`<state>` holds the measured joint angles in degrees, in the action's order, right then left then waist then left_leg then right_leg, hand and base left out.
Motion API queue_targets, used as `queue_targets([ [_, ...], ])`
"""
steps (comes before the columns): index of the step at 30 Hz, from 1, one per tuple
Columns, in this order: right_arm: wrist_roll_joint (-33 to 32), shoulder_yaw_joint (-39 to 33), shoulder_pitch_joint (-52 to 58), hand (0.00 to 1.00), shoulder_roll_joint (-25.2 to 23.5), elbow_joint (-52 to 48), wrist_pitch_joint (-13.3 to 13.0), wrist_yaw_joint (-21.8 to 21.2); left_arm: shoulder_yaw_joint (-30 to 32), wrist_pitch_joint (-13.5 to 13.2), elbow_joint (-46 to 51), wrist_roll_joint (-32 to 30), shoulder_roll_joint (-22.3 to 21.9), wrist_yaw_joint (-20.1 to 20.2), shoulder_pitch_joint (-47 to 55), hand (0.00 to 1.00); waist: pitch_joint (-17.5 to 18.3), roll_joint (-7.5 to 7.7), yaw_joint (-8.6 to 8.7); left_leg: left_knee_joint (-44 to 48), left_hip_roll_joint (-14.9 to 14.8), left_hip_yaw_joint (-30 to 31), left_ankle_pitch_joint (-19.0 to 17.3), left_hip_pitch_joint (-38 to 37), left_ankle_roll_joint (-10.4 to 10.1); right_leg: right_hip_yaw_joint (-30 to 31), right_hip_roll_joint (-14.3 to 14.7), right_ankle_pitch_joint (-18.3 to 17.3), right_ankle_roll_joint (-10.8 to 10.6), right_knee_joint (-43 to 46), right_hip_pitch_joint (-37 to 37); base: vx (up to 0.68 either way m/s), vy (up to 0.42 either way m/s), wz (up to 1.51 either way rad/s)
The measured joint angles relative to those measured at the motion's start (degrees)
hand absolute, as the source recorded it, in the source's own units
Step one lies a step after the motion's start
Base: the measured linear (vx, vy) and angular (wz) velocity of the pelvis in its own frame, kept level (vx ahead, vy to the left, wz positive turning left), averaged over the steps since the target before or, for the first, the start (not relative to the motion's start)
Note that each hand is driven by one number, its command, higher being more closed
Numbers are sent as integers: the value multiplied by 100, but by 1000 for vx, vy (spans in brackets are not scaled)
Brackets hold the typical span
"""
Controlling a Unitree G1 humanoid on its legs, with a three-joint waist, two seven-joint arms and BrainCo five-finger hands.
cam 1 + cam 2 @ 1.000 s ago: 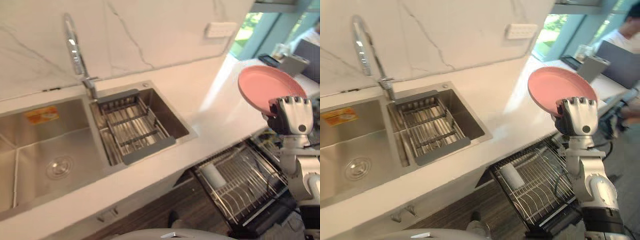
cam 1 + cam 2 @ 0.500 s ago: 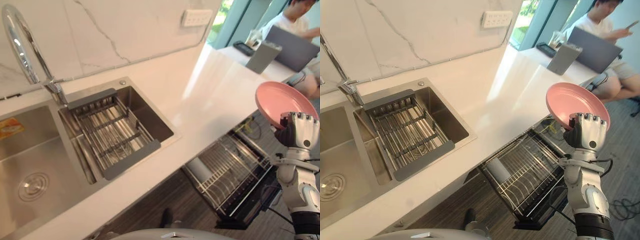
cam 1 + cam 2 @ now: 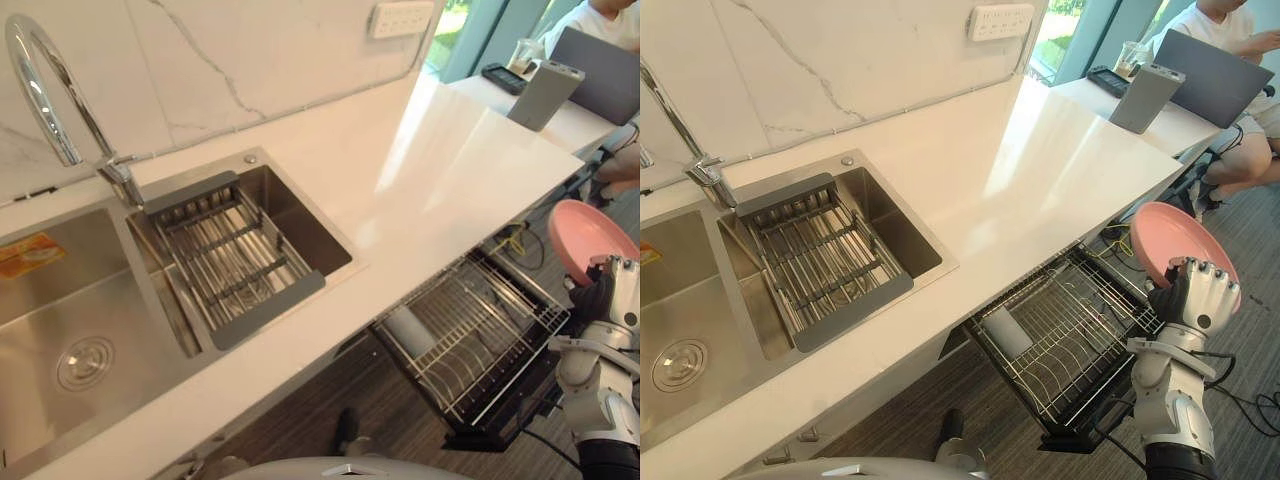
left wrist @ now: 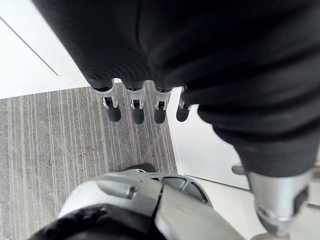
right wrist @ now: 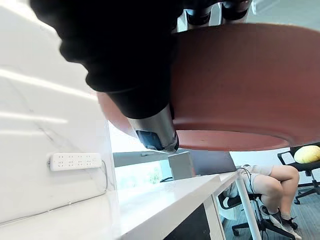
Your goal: Walk over to the sink, pick up the cup, carry it to the dishwasher, place the cup inside the dishwasher, then close the dishwasher door
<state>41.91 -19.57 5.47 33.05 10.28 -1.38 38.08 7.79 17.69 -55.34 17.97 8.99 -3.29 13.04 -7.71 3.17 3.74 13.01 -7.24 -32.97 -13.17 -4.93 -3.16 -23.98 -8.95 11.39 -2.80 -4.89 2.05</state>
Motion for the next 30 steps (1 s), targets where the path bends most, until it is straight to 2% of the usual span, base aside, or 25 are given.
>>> queue_targets([
  [5,2,-83,12,100,-123,303,-121,-10,0,13,67,49,2,-3,-41,0,-203,-28,18,12,2,-1,-2,0,5,-5,8,57,-54,28,10,-6,14,0],
  [8,0,-67,12,100,-200,474,-145,-36,-4,133,71,45,-5,-30,-110,0,-329,-78,-3,8,23,1,-10,8,19,-6,-4,58,-56,28,22,-35,40,0],
  [14,-134,367,-226,100,-304,918,-47,-56,-5,351,60,-11,-6,-151,-173,0,-637,-284,-20,63,86,26,3,242,65,-8,-79,127,-72,28,232,-63,40,1],
  [17,-427,468,-708,100,-288,1329,121,-49,-4,493,56,34,2,-419,-326,0,-920,-472,-29,200,138,219,-4,505,104,-25,-129,198,-66,29,413,-90,44,4],
  [22,-796,947,-1594,100,20,2006,208,-52,7,607,44,46,16,-587,-572,0,-1480,-683,-52,362,183,351,27,849,155,20,-186,283,-8,29,700,-103,35,-1],
  [26,-1222,1204,-2191,100,362,2479,291,-51,10,606,-71,38,14,-504,-607,0,-1655,-790,-89,389,254,500,57,1168,202,109,-220,287,-1,3,1043,-89,24,-7],
  [30,-1599,1429,-2777,100,715,2996,422,-119,-16,603,-227,-6,14,-388,-811,0,-1789,-970,-99,381,348,682,83,1432,234,139,-270,342,-2,-8,1319,-37,43,-1],
])
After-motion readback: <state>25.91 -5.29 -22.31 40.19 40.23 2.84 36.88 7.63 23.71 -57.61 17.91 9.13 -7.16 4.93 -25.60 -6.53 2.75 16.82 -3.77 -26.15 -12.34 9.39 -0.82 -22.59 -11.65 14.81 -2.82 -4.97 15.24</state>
